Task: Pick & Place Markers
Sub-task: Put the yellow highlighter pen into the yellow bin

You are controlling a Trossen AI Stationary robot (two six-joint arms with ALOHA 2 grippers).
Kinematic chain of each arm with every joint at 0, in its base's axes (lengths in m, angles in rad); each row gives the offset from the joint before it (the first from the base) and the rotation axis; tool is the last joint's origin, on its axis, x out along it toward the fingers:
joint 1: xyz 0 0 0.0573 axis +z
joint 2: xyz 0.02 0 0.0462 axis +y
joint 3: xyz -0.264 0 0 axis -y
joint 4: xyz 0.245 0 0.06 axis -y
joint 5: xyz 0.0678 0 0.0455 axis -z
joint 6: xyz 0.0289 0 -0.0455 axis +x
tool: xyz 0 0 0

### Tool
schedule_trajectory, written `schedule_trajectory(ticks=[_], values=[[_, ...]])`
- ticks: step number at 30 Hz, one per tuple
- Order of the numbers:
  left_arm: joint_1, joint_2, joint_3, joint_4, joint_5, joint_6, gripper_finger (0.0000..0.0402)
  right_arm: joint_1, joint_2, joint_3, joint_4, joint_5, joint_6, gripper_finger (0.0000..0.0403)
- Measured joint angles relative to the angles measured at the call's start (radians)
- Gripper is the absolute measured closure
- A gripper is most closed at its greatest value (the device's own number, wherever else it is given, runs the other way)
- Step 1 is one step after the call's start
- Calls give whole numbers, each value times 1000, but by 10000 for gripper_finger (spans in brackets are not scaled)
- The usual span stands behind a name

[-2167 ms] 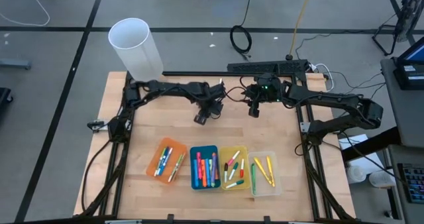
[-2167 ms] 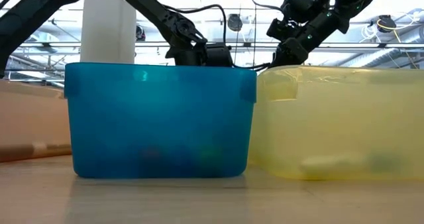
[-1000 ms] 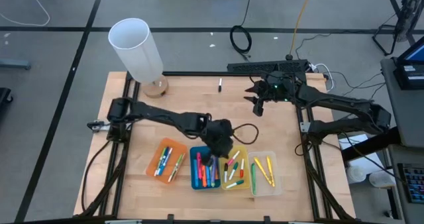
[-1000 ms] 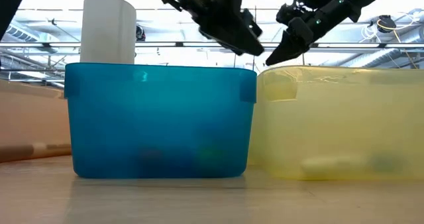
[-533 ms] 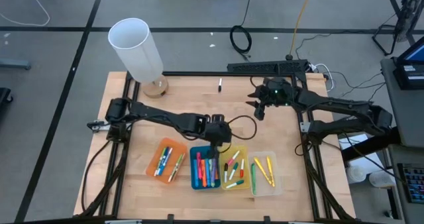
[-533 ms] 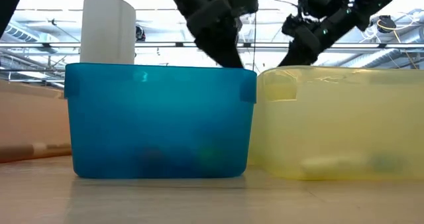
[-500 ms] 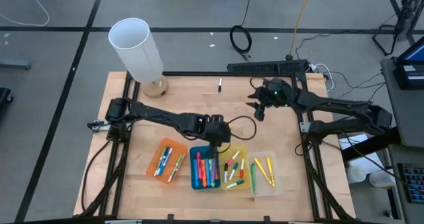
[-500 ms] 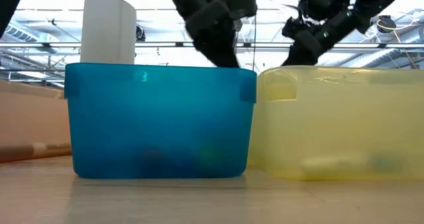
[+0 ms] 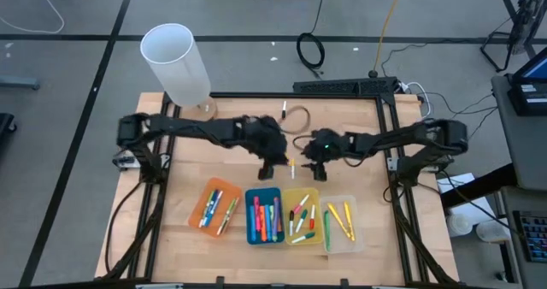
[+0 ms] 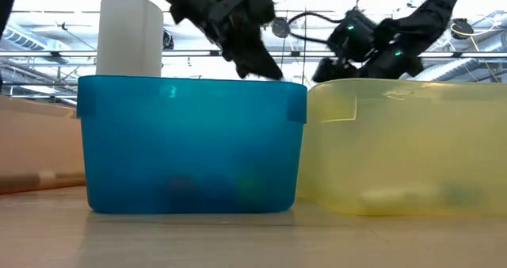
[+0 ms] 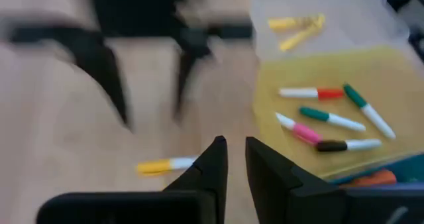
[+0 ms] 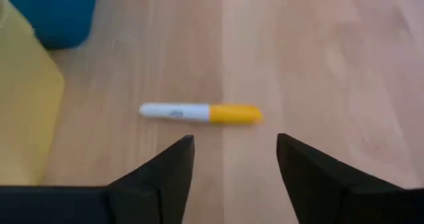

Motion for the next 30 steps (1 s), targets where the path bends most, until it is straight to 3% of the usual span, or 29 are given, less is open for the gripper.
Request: schedule_trajectory(ticks=[6,9,17,22,30], values=[[71,-209,-139,169,14,62,369,55,158,112,-26,8,-226,177],[99,-309,-192,194,14,69,376,63,212,208,-126,11,-277,177],[130,-420,-280,209,11,80,390,68,324,346,-337,28,-384,189],[140,-423,-298,195,8,91,397,59,362,361,-417,18,-343,204],[160,-423,-305,205,6,136,379,55,368,359,-354,-17,-114,264]])
